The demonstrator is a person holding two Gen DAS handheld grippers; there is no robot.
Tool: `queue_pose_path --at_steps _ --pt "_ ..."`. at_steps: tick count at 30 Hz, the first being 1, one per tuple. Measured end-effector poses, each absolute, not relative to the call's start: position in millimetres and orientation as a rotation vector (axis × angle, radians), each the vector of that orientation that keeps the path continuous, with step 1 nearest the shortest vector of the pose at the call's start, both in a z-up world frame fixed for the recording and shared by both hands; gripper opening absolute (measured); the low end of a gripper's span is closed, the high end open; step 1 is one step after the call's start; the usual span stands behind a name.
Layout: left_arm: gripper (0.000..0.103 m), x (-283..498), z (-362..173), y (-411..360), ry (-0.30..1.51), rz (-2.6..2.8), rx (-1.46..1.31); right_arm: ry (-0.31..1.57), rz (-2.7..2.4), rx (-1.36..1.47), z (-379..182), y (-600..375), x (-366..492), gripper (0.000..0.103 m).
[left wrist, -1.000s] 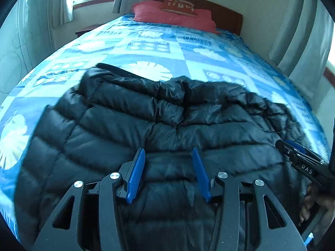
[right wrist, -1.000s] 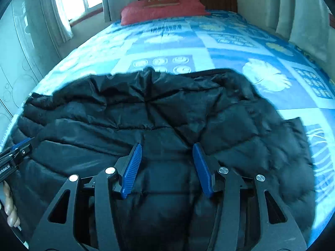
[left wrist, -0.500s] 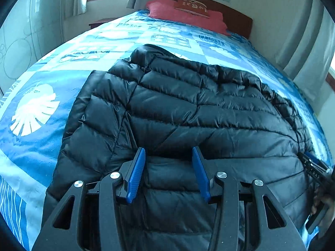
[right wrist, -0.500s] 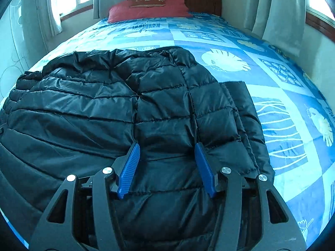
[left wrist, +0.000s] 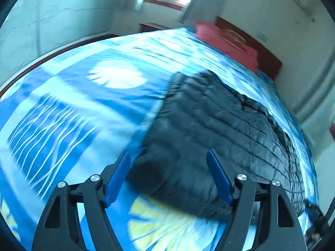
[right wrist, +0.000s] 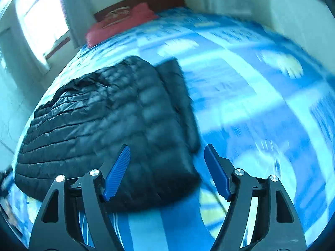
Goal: Fold large clothes
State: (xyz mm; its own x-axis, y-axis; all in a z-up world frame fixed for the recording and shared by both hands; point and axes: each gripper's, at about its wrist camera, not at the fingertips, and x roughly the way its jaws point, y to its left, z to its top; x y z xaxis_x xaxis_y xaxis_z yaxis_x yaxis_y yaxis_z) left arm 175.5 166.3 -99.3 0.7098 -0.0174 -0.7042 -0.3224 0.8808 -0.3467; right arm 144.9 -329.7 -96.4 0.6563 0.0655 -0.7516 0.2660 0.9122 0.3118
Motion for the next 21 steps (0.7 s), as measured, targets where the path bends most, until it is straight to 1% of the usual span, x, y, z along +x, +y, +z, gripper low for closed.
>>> queue_pose_path --at_steps 5,9,10,11,12,13,14,15,16,18,21 --pt "0.074 171 -133 180 0.857 0.143 -0.663 0.881 -0.056 0.606 -121 -337 143 0.074" --pt "0.074 183 -149 182 0.828 0.099 -0.813 0.833 -0.055 0.672 -129 -337 152 0.077" --pt "0.072 186 -153 183 0.822 0.104 -0.838 0.822 -0.056 0.696 -131 -339 153 0.077" --pt "0.066 188 -157 186 0.804 0.117 -0.869 0.804 -0.057 0.721 -133 -341 153 0.074" --pt "0.056 189 -158 186 0.793 0.118 -0.881 0.801 -0.052 0.734 -134 -343 155 0.057" --pt "0.047 189 -158 185 0.785 0.114 -0.888 0.806 -0.025 0.760 -136 -344 156 0.049" --pt "0.043 188 -157 184 0.777 0.107 -0.889 0.800 -0.012 0.774 -135 -344 154 0.040" --pt "0.036 186 -154 182 0.768 0.102 -0.879 0.795 0.000 0.767 -133 -343 153 0.031" --pt "0.030 183 -151 180 0.757 0.091 -0.865 0.785 0.011 0.746 -128 -341 151 0.028" --pt "0.025 178 -144 178 0.741 0.078 -0.852 0.767 0.021 0.725 -119 -338 147 0.020" --pt "0.022 168 -137 180 0.736 0.065 -0.862 0.749 0.031 0.717 -106 -335 137 0.017"
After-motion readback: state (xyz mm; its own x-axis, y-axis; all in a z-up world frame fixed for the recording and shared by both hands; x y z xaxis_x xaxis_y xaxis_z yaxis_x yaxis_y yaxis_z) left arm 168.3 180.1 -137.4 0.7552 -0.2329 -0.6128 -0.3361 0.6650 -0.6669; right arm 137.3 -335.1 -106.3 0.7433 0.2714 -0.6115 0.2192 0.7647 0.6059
